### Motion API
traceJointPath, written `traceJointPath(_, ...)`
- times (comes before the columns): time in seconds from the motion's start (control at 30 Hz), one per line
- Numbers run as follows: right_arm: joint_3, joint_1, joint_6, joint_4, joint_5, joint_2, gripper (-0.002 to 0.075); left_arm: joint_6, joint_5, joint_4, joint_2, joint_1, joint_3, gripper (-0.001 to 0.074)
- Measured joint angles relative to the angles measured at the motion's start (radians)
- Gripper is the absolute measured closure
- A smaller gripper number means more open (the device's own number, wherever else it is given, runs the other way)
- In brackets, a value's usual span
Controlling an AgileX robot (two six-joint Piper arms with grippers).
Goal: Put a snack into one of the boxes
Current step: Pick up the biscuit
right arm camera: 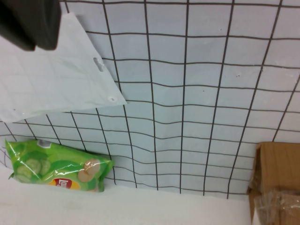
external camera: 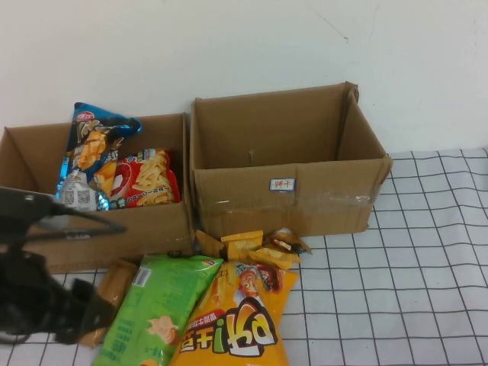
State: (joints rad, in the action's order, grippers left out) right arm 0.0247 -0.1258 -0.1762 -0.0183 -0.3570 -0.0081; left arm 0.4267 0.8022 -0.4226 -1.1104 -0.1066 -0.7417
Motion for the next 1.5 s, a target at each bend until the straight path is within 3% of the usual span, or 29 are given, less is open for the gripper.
traceJointPath(0.1,0.000,0.000,0.000,0.000,0.000,0.000,0.0726,-0.015,-0.030,-0.004,-0.126,-0.002,-0.012,0.0155)
traceJointPath(0.27,0.000,0.000,0.000,0.000,0.000,0.000,0.0726,0.009,-0.079,-0.004,-0.299,-0.002,-0.053,0.0129)
traceJointPath(0.57,0.000,0.000,0.000,0.000,0.000,0.000,0.0726,0.143,-0.141,0.027,-0.530,0.002,-0.180,0.0126)
traceJointPath(0.77,0.000,0.000,0.000,0.000,0.000,0.000,0.0726,0.194,-0.135,0.014,-0.625,0.068,-0.249,0.0126)
traceJointPath(0.97,0.000,0.000,0.000,0.000,0.000,0.000,0.0726,0.482,-0.103,-0.145,-0.716,0.174,-0.254,0.0128)
traceJointPath(1.17,0.000,0.000,0.000,0.000,0.000,0.000,0.0726,0.756,-0.139,-0.258,-0.762,0.190,-0.256,0.0158)
traceJointPath(1.5,0.000,0.000,0.000,0.000,0.000,0.000,0.0726,0.838,-0.256,-0.270,-0.821,0.190,-0.258,0.0170)
